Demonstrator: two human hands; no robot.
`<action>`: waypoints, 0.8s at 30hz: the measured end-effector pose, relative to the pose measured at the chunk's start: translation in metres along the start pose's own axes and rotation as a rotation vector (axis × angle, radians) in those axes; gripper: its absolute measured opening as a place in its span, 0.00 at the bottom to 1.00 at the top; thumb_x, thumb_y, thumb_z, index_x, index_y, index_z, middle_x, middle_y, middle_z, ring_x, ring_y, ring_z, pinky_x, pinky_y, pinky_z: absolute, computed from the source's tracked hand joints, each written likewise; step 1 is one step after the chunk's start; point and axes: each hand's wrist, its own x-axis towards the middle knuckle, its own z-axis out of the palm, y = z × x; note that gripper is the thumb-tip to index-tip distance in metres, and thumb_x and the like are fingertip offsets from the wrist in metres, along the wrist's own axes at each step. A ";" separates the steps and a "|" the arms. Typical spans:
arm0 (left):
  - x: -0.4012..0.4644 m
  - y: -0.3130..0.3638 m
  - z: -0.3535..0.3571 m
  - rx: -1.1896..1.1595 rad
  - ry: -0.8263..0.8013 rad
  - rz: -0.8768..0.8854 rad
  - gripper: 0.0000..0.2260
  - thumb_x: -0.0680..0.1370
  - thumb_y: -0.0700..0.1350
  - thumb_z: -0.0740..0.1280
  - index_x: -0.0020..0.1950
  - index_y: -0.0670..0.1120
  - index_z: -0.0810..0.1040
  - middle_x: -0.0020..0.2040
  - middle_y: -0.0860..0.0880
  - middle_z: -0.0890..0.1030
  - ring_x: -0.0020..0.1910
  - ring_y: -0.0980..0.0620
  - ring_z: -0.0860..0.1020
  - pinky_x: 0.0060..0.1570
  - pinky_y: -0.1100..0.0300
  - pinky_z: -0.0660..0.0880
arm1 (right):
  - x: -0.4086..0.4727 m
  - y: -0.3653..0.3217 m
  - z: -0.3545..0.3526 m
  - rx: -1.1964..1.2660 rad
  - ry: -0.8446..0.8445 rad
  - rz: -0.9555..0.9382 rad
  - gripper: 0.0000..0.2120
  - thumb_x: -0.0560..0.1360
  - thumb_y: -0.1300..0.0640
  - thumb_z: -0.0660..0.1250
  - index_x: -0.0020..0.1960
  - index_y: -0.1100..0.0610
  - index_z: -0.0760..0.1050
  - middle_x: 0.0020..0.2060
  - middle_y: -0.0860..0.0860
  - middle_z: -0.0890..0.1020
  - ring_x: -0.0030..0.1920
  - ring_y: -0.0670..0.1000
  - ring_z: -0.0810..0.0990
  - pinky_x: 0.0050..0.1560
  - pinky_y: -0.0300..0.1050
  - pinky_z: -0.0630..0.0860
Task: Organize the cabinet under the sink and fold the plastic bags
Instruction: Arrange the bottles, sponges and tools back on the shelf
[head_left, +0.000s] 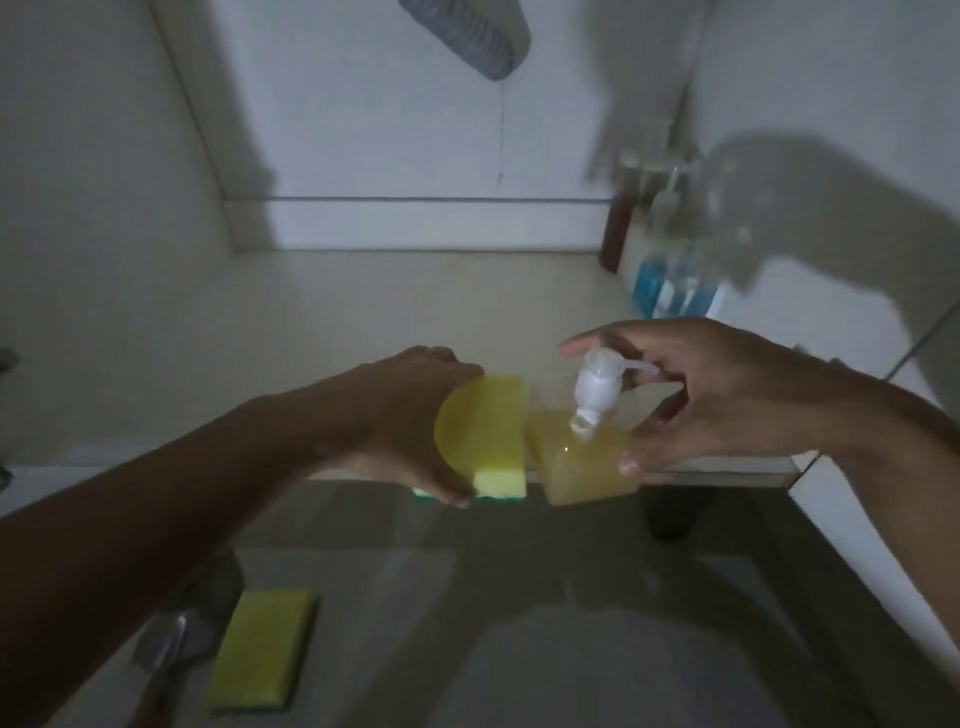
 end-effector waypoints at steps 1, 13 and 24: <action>0.018 0.002 -0.005 -0.004 0.028 0.009 0.38 0.56 0.65 0.74 0.63 0.56 0.69 0.57 0.53 0.72 0.58 0.52 0.70 0.56 0.52 0.74 | 0.001 0.005 -0.013 0.008 0.033 0.016 0.38 0.61 0.56 0.82 0.66 0.38 0.72 0.58 0.32 0.78 0.59 0.32 0.75 0.56 0.37 0.74; 0.232 0.023 -0.010 0.029 0.048 -0.040 0.45 0.62 0.60 0.77 0.74 0.47 0.62 0.68 0.46 0.69 0.66 0.45 0.66 0.62 0.50 0.70 | 0.097 0.120 -0.079 -0.174 0.399 0.388 0.31 0.60 0.64 0.80 0.60 0.54 0.74 0.59 0.52 0.77 0.57 0.54 0.77 0.47 0.46 0.75; 0.296 0.019 0.011 -0.002 -0.001 -0.112 0.45 0.66 0.56 0.77 0.76 0.46 0.58 0.71 0.45 0.65 0.71 0.44 0.61 0.65 0.47 0.68 | 0.112 0.133 -0.062 -0.541 0.654 0.589 0.19 0.77 0.61 0.65 0.66 0.59 0.66 0.56 0.56 0.79 0.56 0.58 0.80 0.50 0.53 0.78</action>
